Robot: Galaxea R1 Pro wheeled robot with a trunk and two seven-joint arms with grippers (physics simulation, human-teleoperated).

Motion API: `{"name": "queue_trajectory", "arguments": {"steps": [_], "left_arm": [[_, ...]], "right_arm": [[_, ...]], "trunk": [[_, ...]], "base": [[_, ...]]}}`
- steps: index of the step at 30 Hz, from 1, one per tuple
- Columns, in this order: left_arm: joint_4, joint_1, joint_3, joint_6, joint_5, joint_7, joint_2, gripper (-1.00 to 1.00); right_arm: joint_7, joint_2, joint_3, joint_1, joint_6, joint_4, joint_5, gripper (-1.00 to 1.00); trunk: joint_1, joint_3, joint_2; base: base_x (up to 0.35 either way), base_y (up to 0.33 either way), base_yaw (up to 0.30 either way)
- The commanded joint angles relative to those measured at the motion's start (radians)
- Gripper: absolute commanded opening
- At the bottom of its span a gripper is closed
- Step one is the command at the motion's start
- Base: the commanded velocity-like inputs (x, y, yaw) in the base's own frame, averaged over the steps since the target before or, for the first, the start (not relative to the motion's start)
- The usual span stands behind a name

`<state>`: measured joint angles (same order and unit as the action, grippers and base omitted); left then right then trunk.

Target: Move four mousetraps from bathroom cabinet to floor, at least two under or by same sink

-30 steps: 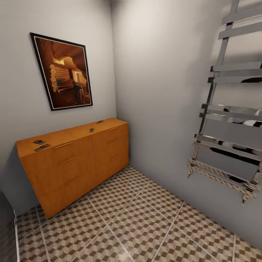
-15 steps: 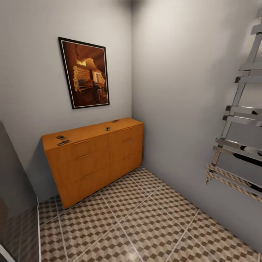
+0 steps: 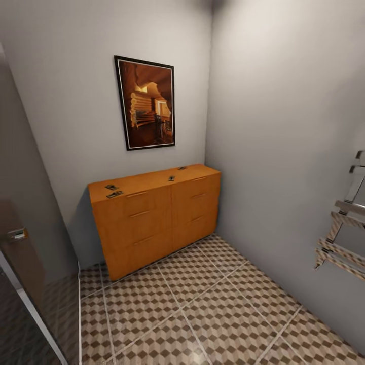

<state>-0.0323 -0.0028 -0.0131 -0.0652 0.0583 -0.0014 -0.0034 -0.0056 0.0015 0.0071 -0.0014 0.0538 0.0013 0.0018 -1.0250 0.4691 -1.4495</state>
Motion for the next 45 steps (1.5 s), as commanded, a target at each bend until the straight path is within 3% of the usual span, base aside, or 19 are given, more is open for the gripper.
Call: {"name": "queue_trajectory", "arguments": {"steps": [1,13,22,45], "left_arm": [[0.000,0.000,-0.001,-0.002,0.006,0.000,0.000,1.00],[0.000,0.000,-0.001,-0.002,0.006,0.000,-0.001,1.00],[0.000,0.000,0.000,0.000,0.006,0.000,0.000,1.00],[0.000,0.000,0.001,0.004,0.006,0.000,0.000,1.00]], "right_arm": [[-0.001,0.000,0.001,0.000,0.003,0.000,0.000,1.00],[-0.001,0.000,0.001,0.000,0.003,0.000,0.001,1.00],[0.000,-0.001,0.001,0.000,0.002,0.000,0.002,1.00],[0.001,-0.001,0.002,0.000,0.001,0.000,0.002,1.00]], "trunk": [[0.000,0.001,0.000],[0.000,0.001,0.000],[0.000,0.001,0.000],[0.000,0.001,0.000]], "base": [[0.000,0.000,0.273],[0.000,0.000,0.262],[0.048,-0.001,0.076],[0.275,-0.090,0.004]]}}
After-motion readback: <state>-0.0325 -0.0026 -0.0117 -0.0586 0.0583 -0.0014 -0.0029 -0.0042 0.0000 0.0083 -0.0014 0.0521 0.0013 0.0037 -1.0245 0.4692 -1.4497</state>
